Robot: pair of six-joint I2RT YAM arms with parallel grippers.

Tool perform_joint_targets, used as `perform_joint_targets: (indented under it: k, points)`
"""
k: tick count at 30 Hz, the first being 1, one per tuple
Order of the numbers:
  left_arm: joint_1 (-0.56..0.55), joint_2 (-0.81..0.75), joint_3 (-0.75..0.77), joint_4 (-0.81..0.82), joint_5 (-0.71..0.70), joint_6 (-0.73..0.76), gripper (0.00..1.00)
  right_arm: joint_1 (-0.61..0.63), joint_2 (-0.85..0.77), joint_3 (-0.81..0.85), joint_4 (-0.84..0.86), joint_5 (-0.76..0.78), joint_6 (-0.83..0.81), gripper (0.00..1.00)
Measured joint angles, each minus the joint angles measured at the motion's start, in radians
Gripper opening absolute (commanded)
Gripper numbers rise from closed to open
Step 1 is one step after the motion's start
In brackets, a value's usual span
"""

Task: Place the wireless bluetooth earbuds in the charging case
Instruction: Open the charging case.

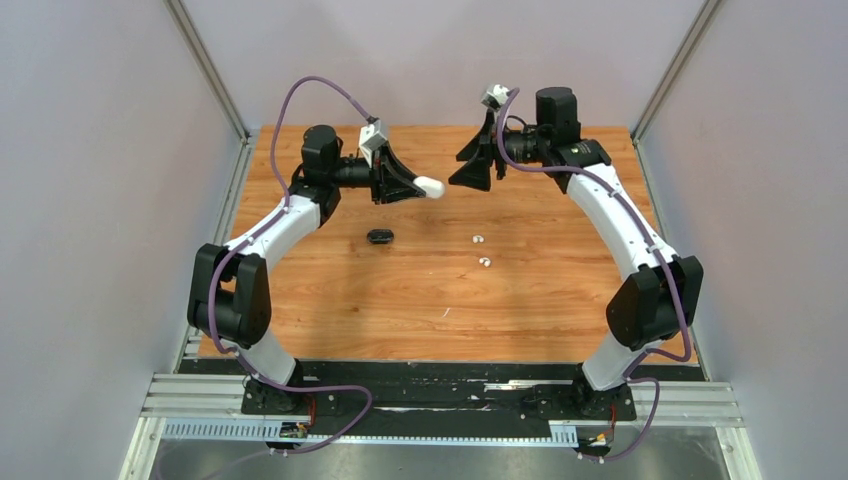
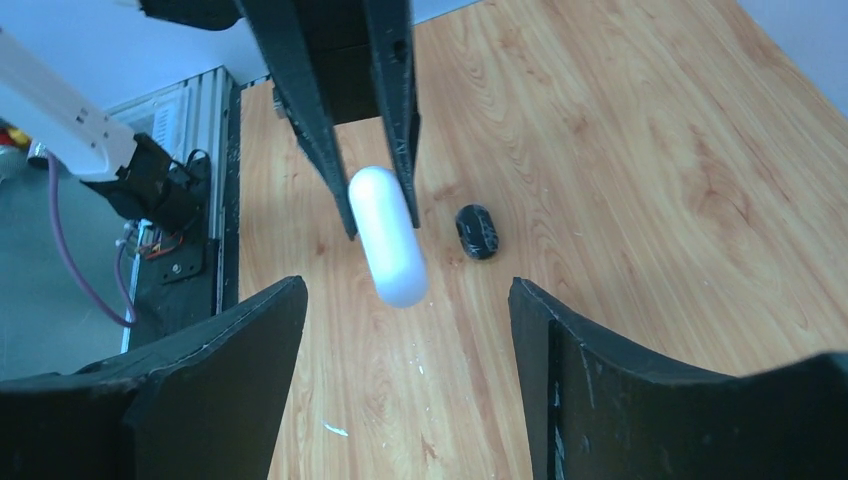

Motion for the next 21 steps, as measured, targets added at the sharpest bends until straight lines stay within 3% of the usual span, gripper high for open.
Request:
perform_joint_targets:
  k: [8, 21]
  points:
    - [0.0, 0.009, -0.006, 0.193, 0.011, -0.189, 0.0, 0.062, 0.029, 0.002, -0.039, -0.02, -0.084, 0.73]
    - [0.008, 0.016, -0.006, 0.236, 0.011, -0.227, 0.0, 0.068, 0.109, 0.046, -0.039, 0.044, -0.057, 0.67]
